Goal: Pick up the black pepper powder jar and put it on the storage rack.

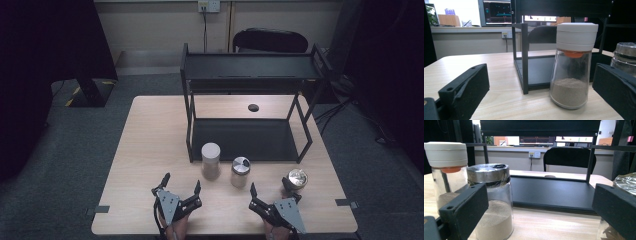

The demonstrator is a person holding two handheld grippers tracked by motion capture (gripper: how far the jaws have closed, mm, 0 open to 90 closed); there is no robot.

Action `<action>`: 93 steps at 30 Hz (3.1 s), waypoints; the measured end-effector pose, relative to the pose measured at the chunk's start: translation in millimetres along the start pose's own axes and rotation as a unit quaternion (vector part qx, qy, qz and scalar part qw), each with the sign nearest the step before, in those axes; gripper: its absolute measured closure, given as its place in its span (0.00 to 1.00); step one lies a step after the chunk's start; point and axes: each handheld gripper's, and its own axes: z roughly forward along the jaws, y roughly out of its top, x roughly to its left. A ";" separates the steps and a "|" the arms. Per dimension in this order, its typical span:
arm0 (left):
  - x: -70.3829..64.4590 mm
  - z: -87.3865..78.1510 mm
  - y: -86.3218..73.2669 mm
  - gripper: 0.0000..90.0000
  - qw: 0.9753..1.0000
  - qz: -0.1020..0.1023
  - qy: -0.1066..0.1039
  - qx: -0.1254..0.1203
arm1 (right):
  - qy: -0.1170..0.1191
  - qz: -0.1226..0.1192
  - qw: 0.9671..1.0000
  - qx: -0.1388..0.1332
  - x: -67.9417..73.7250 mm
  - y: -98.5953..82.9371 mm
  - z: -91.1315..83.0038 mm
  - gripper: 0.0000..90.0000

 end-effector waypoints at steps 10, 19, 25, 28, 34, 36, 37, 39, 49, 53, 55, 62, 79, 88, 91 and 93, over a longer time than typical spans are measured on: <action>1.2 0.3 0.4 0.01 1.000 -0.002 -0.003 0.001 | 0.001 0.000 1.000 -0.001 -0.1 -0.3 -0.2 0.00; 2.7 2.2 3.0 0.00 1.000 -0.004 -0.006 0.008 | 0.003 0.001 1.000 0.000 -1.2 0.1 0.1 0.00; 5.8 3.0 3.5 0.00 1.000 -0.009 -0.014 0.010 | 0.004 0.002 1.000 0.001 -1.7 0.3 0.2 0.00; 6.4 3.3 4.5 0.00 1.000 -0.012 -0.014 0.010 | 0.006 0.002 1.000 0.001 -2.5 0.4 0.4 0.00; 7.1 2.7 8.3 0.00 1.000 -0.021 -0.011 0.012 | 0.010 0.003 1.000 0.001 -4.0 0.3 0.4 0.01; 7.1 2.6 9.1 0.00 1.000 -0.024 -0.011 0.011 | 0.011 0.003 1.000 0.001 -4.5 0.3 0.4 0.01; 7.2 2.1 9.6 0.00 1.000 -0.025 -0.012 0.010 | 0.012 0.003 1.000 0.001 -4.7 0.3 0.4 0.01; 6.6 1.4 10.5 0.00 1.000 -0.026 -0.011 0.009 | 0.012 0.003 1.000 0.001 -4.8 0.2 0.4 0.01; 4.4 -3.6 20.3 0.00 1.000 -0.019 -0.022 -0.004 | 0.013 0.004 1.000 0.000 -5.4 0.0 0.3 0.01; 4.2 -3.7 21.1 0.00 1.000 -0.019 -0.024 -0.007 | 0.014 0.005 1.000 0.000 -5.7 -0.1 0.3 0.01; 4.7 -3.2 22.0 0.00 0.999 -0.018 -0.030 -0.008 | 0.014 0.005 1.000 0.000 -5.8 -0.2 0.3 0.01; 5.3 -1.0 26.4 0.00 0.999 -0.017 -0.038 -0.008 | 0.016 0.006 1.000 -0.001 -6.8 -0.4 0.2 0.01; 4.6 10.3 45.2 0.00 0.998 -0.003 -0.060 -0.012 | 0.018 0.008 1.000 0.000 -7.7 -0.2 0.4 0.01; 7.1 19.0 50.2 0.00 0.997 -0.012 -0.075 -0.013 | 0.019 0.009 1.000 0.000 -8.0 -0.2 0.4 0.01; 7.4 24.3 52.1 0.00 0.997 -0.010 -0.080 -0.010 | 0.020 0.008 1.000 0.000 -8.3 -0.1 0.6 0.01; 7.4 25.5 52.6 0.00 0.997 -0.010 -0.081 -0.010 | 0.020 0.008 1.000 0.001 -8.4 0.0 0.7 0.01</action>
